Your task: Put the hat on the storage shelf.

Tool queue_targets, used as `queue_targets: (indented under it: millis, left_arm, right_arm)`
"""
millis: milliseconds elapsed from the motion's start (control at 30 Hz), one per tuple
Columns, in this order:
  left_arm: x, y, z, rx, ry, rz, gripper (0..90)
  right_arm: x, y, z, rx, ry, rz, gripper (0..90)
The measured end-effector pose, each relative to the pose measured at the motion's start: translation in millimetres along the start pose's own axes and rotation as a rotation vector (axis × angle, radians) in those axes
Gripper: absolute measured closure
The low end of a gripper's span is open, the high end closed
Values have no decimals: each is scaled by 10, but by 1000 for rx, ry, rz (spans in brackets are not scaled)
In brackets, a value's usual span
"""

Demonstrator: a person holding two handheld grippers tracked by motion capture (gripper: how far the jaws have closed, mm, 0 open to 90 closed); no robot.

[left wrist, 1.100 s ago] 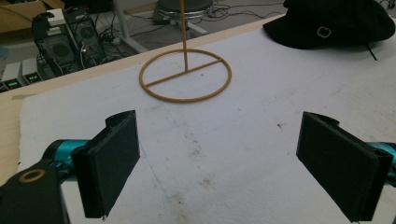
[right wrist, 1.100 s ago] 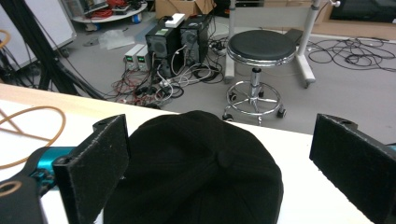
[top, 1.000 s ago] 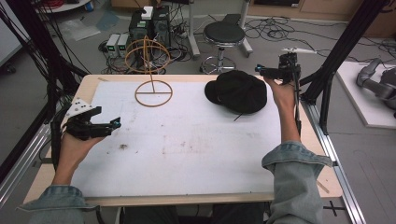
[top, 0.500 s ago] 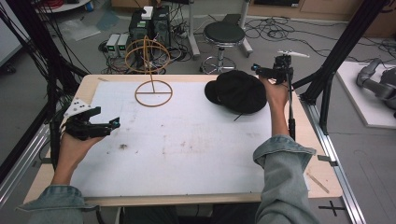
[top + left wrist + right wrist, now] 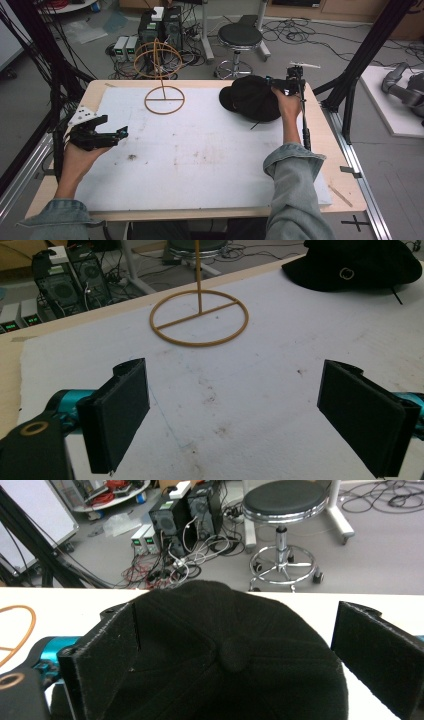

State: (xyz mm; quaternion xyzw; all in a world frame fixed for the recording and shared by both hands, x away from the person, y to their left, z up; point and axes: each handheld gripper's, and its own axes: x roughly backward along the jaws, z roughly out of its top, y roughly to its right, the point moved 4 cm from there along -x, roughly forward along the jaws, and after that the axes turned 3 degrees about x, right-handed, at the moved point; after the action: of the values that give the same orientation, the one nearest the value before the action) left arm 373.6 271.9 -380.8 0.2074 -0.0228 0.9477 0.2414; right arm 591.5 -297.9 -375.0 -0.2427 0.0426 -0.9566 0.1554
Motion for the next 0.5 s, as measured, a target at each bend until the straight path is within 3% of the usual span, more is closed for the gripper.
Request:
queue_targets:
  millis: [500]
  left_arm:
    - [19,-42,-32,9,-3,11,136]
  right_arm:
    - [-258,3,-164,9,-39,0,83]
